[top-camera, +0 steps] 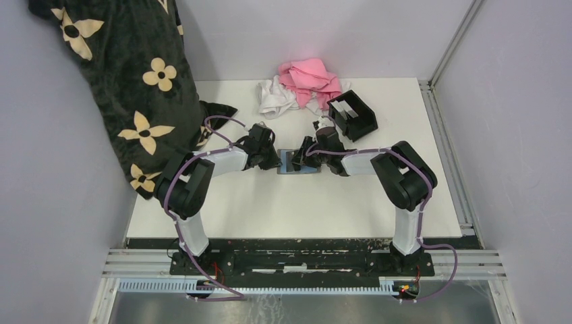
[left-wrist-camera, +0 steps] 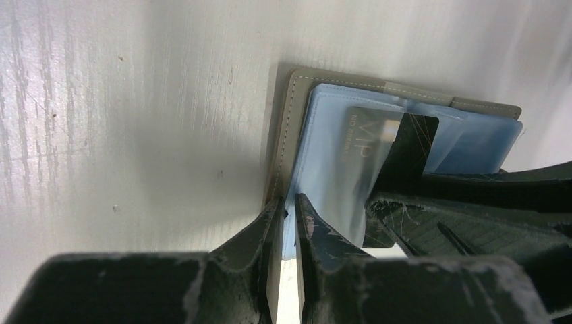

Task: Put the credit cards into the card holder
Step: Insert the credit card into the card holder.

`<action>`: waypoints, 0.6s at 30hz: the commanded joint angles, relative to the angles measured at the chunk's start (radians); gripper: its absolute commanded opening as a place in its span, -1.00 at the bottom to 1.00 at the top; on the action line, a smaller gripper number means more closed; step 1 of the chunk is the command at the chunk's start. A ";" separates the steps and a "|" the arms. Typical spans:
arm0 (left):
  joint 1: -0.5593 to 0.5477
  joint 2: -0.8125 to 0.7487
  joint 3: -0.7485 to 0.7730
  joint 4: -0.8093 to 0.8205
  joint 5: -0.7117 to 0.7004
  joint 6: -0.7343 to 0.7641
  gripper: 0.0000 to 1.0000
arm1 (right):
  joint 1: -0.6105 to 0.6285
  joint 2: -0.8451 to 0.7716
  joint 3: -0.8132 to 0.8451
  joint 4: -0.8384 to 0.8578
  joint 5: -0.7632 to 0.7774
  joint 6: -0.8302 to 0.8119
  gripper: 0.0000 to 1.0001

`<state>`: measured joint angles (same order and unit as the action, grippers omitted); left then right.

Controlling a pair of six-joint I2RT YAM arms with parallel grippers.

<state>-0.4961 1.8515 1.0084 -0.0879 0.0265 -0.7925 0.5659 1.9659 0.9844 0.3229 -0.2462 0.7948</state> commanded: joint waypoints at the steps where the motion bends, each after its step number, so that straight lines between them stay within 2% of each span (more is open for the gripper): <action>1: -0.004 0.138 -0.080 -0.063 -0.164 0.044 -0.59 | 0.065 0.042 -0.064 -0.352 0.056 -0.074 -0.21; 3: -0.005 0.134 -0.084 -0.062 -0.161 0.042 -0.59 | 0.065 0.028 -0.047 -0.395 0.077 -0.089 -0.10; 8: -0.008 0.110 -0.093 -0.057 -0.157 0.041 -0.59 | 0.066 0.015 -0.020 -0.461 0.108 -0.102 0.02; 18: -0.013 0.095 -0.126 -0.016 -0.113 0.029 -0.63 | 0.074 0.024 0.033 -0.554 0.187 -0.085 0.04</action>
<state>-0.5045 1.8454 0.9684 0.0441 -0.0082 -0.7929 0.6250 1.9167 1.0473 0.1253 -0.1345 0.7361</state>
